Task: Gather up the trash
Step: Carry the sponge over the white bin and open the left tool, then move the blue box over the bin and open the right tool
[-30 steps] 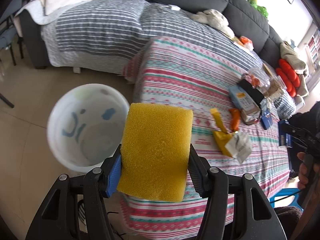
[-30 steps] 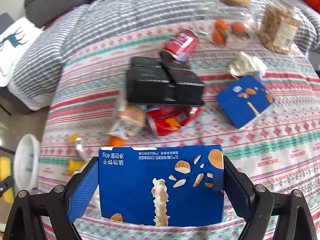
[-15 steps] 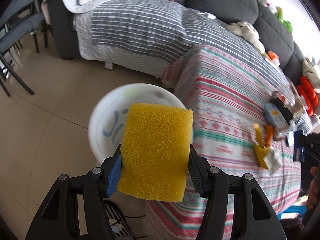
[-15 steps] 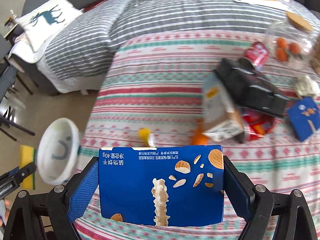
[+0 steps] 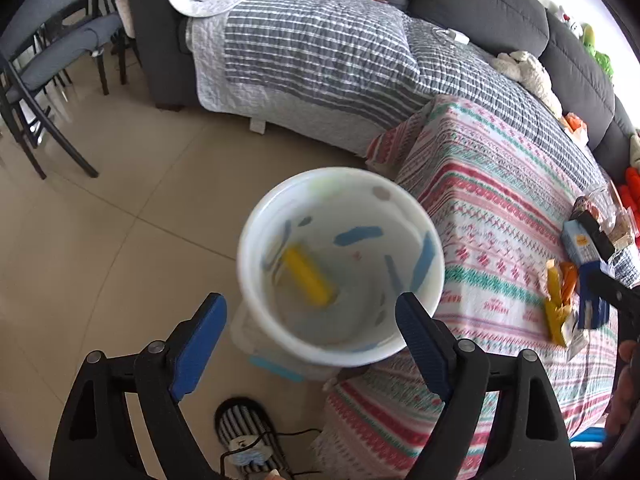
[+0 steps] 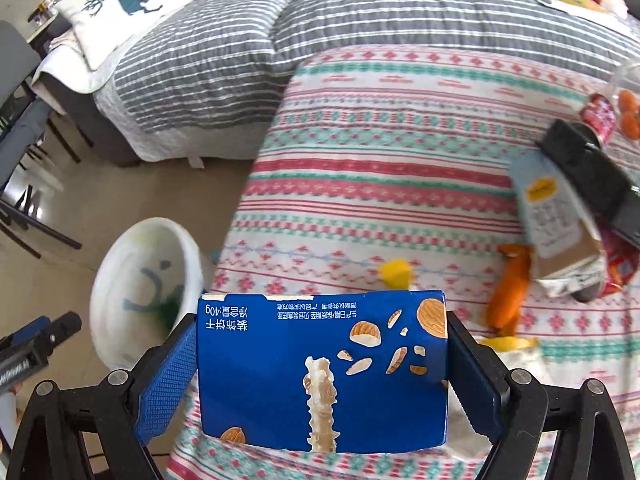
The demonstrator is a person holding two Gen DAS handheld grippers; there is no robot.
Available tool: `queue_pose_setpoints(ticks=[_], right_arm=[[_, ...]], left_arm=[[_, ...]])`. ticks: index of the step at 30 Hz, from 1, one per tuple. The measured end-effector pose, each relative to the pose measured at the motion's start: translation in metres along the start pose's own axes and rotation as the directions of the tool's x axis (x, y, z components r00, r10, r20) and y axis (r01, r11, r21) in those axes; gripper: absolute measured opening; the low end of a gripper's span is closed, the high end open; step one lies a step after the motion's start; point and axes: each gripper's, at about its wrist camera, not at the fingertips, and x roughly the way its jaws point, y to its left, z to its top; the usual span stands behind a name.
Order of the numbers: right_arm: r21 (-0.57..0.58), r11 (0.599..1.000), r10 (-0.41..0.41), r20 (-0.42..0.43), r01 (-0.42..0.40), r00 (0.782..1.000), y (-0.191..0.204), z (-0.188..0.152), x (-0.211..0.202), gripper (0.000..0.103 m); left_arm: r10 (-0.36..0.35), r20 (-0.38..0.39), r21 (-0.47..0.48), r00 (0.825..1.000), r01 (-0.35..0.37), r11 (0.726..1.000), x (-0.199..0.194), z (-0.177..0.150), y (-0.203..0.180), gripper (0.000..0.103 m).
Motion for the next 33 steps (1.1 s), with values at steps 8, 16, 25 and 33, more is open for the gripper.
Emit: queue_pose_setpoints(ticks=[8,16,25,33], right_arm=[[-0.031,0.998,0.054,-0.019,-0.055,0.998,0.048,0.004,0.028,0.094],[-0.103,0.992,0.071,-0.047,-0.075,0.996,0.105,0.005,0.068,0.094],[-0.116,0.981,0.157,0.024,-0.153,0.987,0.127,0.014,0.083,0.097],[-0.136,0.985,0.118,0.055,-0.11,0.991,0.125,0.014,0.072,0.098]], left_arm=[[0.072,-0.001,-0.021,0.997,-0.072,0.997,-0.013,-0.021,0.036,0.091],[0.129,-0.026,-0.031,0.991,-0.13,0.991,-0.014,-0.033,0.064,0.092],[0.134,-0.029,-0.02,0.991,-0.135,0.991,-0.015,-0.04,0.073,0.092],[0.136,-0.029,0.015,0.99,-0.136,0.991,-0.016,-0.043,0.063,0.092]])
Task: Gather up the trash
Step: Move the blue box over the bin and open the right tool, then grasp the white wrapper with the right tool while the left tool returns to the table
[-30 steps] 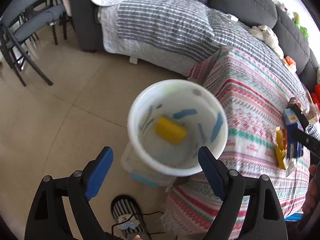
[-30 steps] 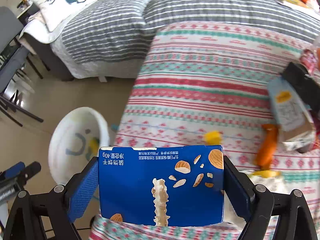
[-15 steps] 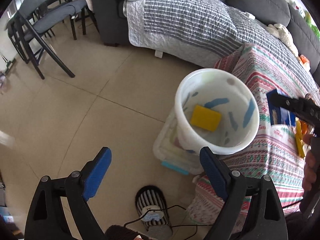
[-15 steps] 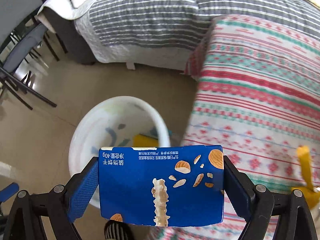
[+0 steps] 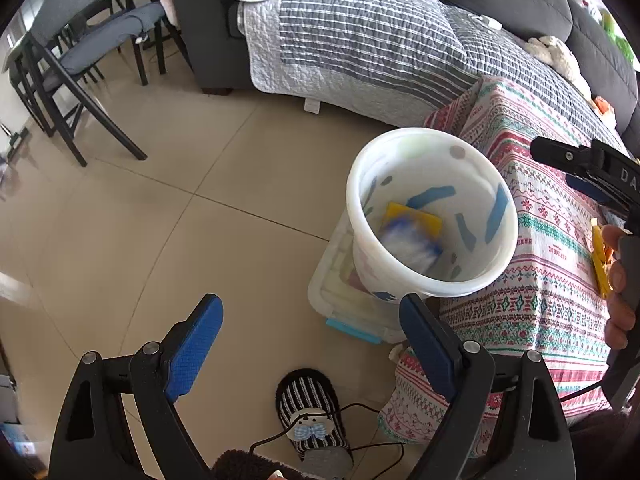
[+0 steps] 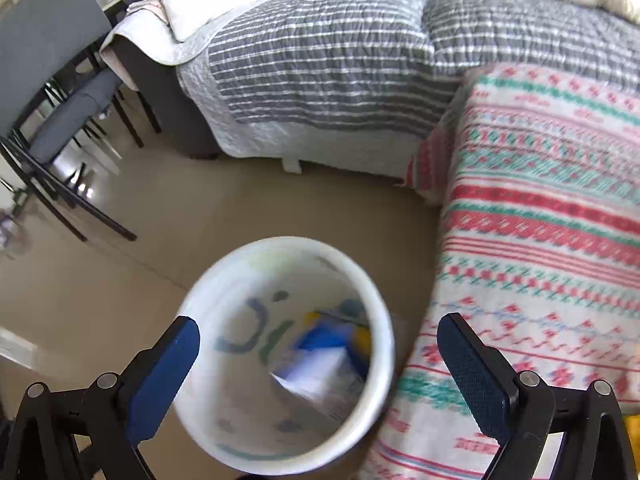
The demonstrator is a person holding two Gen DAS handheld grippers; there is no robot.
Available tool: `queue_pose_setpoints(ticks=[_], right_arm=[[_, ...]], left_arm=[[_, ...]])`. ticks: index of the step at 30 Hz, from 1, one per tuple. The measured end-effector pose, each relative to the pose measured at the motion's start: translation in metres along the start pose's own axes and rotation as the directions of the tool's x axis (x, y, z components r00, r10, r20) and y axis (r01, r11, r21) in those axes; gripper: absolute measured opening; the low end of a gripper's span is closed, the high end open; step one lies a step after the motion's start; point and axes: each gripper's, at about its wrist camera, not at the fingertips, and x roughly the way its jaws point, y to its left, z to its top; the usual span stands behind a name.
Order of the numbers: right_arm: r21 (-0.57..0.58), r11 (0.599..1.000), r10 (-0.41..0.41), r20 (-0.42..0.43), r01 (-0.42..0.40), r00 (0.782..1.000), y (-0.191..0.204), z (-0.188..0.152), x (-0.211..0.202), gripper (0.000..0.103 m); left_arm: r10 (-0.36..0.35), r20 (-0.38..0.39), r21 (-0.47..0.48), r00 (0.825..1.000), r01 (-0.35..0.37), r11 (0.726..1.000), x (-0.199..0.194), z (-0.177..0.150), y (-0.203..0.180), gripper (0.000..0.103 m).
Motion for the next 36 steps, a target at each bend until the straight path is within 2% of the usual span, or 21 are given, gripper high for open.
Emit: queue_pose_setpoints(ticks=[5,10,13,18,22,27,33,36], right_arm=[[-0.035,0.995,-0.091,-0.009,0.091,0.996,-0.013,-0.007,-0.021,0.098],[-0.025,0.989,-0.145,-0.057,0.144,0.988,-0.051,-0.02,-0.051,0.098],[-0.006,0.978,-0.21,-0.078,0.21,0.975,-0.081,-0.026,-0.074,0.098],[0.036,0.956,-0.283,-0.145,0.291,0.948,-0.134,-0.043,-0.099,0.098],[0.107,0.953,-0.258,-0.206,0.284,0.944,-0.171,-0.059,-0.108,0.098],[0.157,0.949,-0.23,-0.255,0.275,0.939,-0.202,-0.075,-0.113,0.098],[0.175,0.954,-0.19,-0.272,0.242,0.943,-0.213,-0.079,-0.113,0.097],[0.176,0.956,-0.175,-0.299,0.235,0.938,-0.216,-0.079,-0.103,0.096]], left_arm=[[0.002,0.014,0.024,1.0,-0.003,1.0,-0.005,0.002,-0.013,0.092],[0.009,0.03,0.085,1.0,-0.012,0.996,-0.009,0.006,-0.04,0.093],[-0.01,0.035,0.106,0.999,0.007,0.994,-0.014,0.008,-0.057,0.099],[-0.053,0.035,0.149,0.998,0.047,0.988,-0.02,0.01,-0.091,0.1],[-0.061,0.031,0.191,0.998,0.054,0.98,-0.022,0.01,-0.118,0.1],[-0.11,0.01,0.212,0.994,0.106,0.971,-0.024,0.01,-0.145,0.1],[-0.154,-0.011,0.232,0.988,0.152,0.961,-0.026,0.014,-0.173,0.1],[-0.17,-0.023,0.237,0.985,0.171,0.957,-0.025,0.014,-0.184,0.1]])
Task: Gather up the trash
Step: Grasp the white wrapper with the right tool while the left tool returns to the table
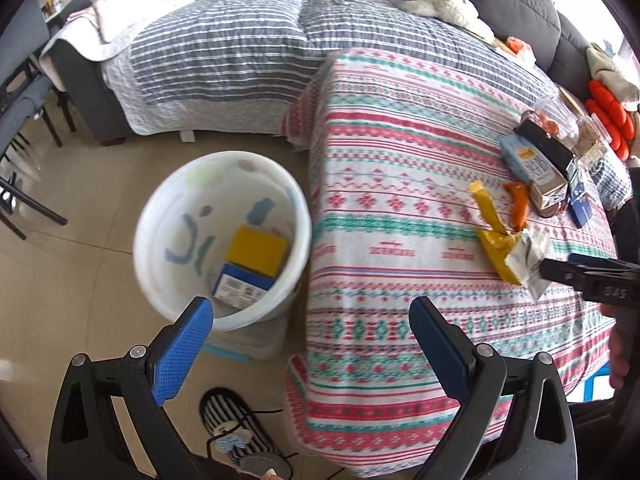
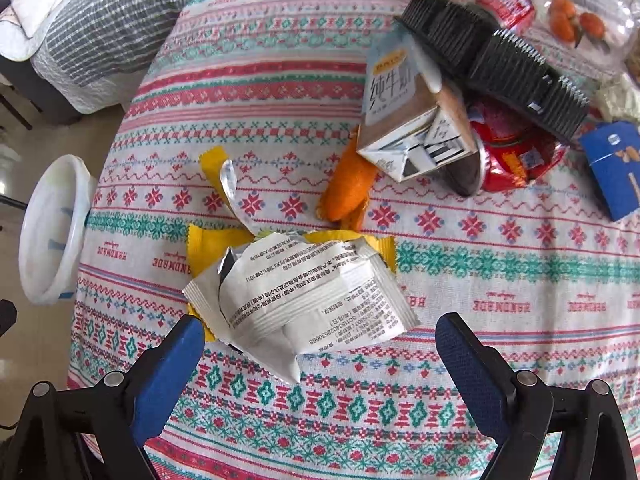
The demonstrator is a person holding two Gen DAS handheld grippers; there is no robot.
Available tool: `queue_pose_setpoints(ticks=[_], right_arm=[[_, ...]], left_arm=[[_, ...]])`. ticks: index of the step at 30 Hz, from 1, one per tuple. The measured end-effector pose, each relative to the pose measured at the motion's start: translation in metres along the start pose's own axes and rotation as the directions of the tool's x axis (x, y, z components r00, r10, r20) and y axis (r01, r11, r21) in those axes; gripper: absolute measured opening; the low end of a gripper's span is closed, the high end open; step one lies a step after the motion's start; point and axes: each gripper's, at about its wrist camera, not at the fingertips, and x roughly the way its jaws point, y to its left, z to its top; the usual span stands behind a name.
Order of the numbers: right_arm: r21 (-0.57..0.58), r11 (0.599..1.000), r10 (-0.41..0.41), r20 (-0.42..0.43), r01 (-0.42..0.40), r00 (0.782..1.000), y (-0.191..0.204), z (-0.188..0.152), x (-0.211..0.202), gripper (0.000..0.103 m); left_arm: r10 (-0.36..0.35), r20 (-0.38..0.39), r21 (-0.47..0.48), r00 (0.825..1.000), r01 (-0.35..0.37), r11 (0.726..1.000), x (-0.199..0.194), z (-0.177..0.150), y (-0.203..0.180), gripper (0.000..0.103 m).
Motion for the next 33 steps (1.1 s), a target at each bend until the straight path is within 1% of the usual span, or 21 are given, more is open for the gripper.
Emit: queue_pose_setpoints(ticks=[2,5,6,7,9,10,13,19,23,26,27,28,29,31,32,33], right_arm=[[0.0,1.0,-0.007,-0.022,0.007,1.0,0.0,0.003,0.009,0.093],[0.018,1.0,0.007,-0.046,-0.006,0.999,-0.002,0.008,0.02,0.085],[0.027,0.999,0.021,-0.045,-0.02,0.999,-0.004,0.01,0.02,0.077],[0.032,0.999,0.035,-0.042,-0.034,0.999,-0.005,0.01,0.021,0.068],[0.038,0.998,0.059,-0.034,-0.057,0.998,-0.01,0.01,0.018,0.063],[0.04,0.997,0.063,-0.03,-0.062,0.998,-0.014,0.009,0.016,0.058],[0.047,0.997,0.064,-0.015,-0.064,0.998,-0.025,0.007,0.007,0.051],[0.117,0.988,0.097,0.046,-0.102,0.994,-0.066,-0.004,-0.021,0.044],[0.17,0.981,0.083,0.075,-0.095,0.994,-0.096,-0.013,-0.035,0.043],[0.201,0.977,0.054,0.075,-0.068,0.996,-0.117,-0.02,-0.04,0.043],[0.211,0.975,0.049,0.072,-0.063,0.996,-0.123,-0.023,-0.04,0.043],[0.219,0.974,0.047,0.07,-0.062,0.996,-0.128,-0.025,-0.041,0.043],[0.228,0.972,0.044,0.069,-0.059,0.997,-0.134,-0.028,-0.041,0.043],[0.24,0.969,0.037,0.065,-0.052,0.997,-0.141,-0.03,-0.039,0.043],[0.244,0.969,0.034,0.063,-0.048,0.997,-0.146,-0.031,-0.039,0.043],[0.247,0.968,0.03,0.062,-0.044,0.998,-0.15,-0.033,-0.04,0.043]], left_arm=[[-0.005,-0.005,0.012,1.0,0.005,1.0,0.001,0.001,-0.007,0.1],[-0.008,-0.009,0.029,1.0,0.009,1.0,0.003,0.001,-0.014,0.1],[-0.011,-0.01,0.03,1.0,0.011,0.999,0.004,0.002,-0.015,0.1],[-0.016,-0.011,0.033,1.0,0.016,0.999,0.004,0.002,-0.016,0.1],[-0.024,-0.012,0.038,1.0,0.025,0.999,0.005,0.004,-0.022,0.1],[-0.027,-0.013,0.04,1.0,0.028,0.999,0.006,0.005,-0.023,0.1],[-0.044,-0.021,0.054,0.999,0.045,0.998,0.01,0.008,-0.037,0.1],[-0.075,-0.035,0.101,0.997,0.078,0.992,0.016,0.012,-0.072,0.1],[-0.115,-0.055,0.127,0.992,0.121,0.984,0.023,0.014,-0.102,0.1],[-0.151,-0.078,0.128,0.986,0.16,0.979,0.03,0.015,-0.122,0.099],[-0.161,-0.081,0.125,0.984,0.171,0.977,0.032,0.016,-0.129,0.096],[-0.171,-0.081,0.122,0.982,0.18,0.976,0.033,0.017,-0.136,0.091],[-0.184,-0.079,0.121,0.98,0.193,0.974,0.034,0.019,-0.144,0.087],[-0.204,-0.079,0.132,0.976,0.213,0.968,0.037,0.02,-0.159,0.076],[-0.221,-0.084,0.143,0.972,0.231,0.962,0.038,0.02,-0.168,0.073],[-0.234,-0.089,0.152,0.968,0.245,0.957,0.039,0.019,-0.175,0.067]])
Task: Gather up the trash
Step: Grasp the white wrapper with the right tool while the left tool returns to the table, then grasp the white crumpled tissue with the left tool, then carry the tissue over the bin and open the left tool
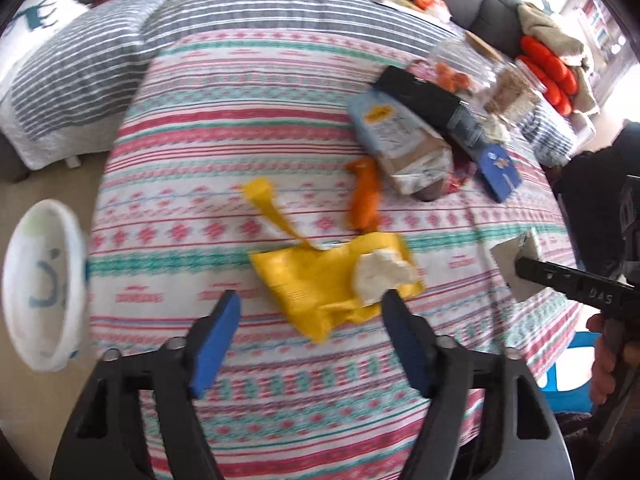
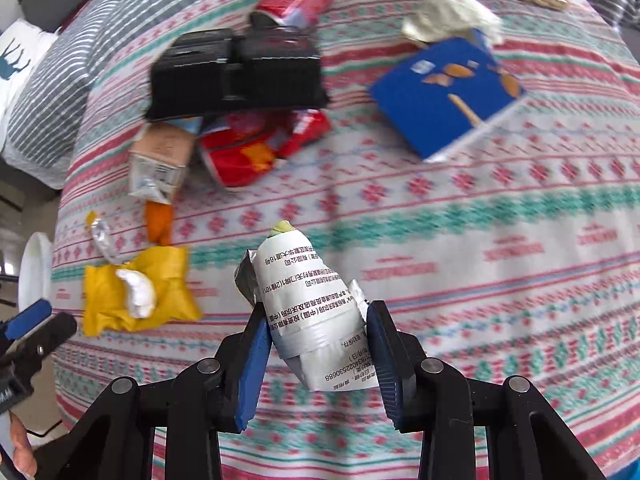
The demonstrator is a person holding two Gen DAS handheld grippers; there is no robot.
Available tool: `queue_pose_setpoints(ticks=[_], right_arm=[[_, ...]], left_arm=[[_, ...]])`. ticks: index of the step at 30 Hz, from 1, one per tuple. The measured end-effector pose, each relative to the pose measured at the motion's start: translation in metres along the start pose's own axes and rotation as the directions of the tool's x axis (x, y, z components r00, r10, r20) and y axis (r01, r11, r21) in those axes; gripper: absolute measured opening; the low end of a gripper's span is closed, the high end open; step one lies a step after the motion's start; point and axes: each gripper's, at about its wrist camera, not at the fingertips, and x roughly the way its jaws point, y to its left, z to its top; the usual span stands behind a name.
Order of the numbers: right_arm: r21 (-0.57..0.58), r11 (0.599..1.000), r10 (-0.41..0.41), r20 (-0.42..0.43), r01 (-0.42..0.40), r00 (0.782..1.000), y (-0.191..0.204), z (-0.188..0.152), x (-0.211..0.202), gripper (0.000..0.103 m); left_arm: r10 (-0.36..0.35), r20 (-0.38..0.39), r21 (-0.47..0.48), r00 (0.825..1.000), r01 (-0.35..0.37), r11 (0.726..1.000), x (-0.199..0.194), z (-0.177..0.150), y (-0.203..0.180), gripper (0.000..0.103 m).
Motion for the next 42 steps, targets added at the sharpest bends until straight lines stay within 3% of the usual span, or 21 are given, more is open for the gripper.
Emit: queue_pose_setpoints(ticks=[4,9,15,17,18,21,30,42], right_arm=[[0.015,1.0,-0.011,0.0,0.011,1.0,-0.015,-0.001,-0.002,0.043],[0.032,0.999,-0.022,-0.003,0.022,1.0,-0.037,-0.005,-0.006,0.043],[0.048,0.998,-0.036,0.0,0.036,0.999,-0.052,-0.008,-0.012,0.043],[0.051,0.998,-0.037,0.003,0.037,0.999,-0.056,-0.008,-0.015,0.043],[0.053,0.998,-0.037,0.004,0.037,0.999,-0.057,-0.009,-0.017,0.043],[0.055,0.998,-0.037,0.007,0.036,0.999,-0.059,-0.01,-0.019,0.043],[0.028,0.999,-0.031,0.016,0.03,0.999,-0.037,-0.009,-0.019,0.043],[-0.081,0.997,0.017,0.049,-0.013,0.999,0.041,-0.002,-0.013,0.043]], left_arm=[[-0.051,-0.026,0.033,0.998,0.052,0.998,0.013,0.002,-0.021,0.052],[-0.078,-0.048,0.06,0.996,0.081,0.995,0.029,0.006,-0.038,0.043],[-0.01,-0.05,0.068,0.999,0.013,0.998,0.046,0.01,-0.044,0.04],[0.0,-0.055,0.068,0.998,0.004,0.998,0.05,0.011,-0.044,0.032],[0.002,-0.058,0.065,0.998,0.002,0.998,0.052,0.012,-0.043,0.022],[0.01,-0.046,0.067,0.999,-0.007,0.998,0.052,0.012,-0.044,0.015],[-0.003,0.019,0.052,1.0,0.002,0.999,0.02,0.012,-0.026,0.013],[0.02,0.104,-0.046,0.994,-0.016,0.999,-0.035,0.002,0.041,0.013]])
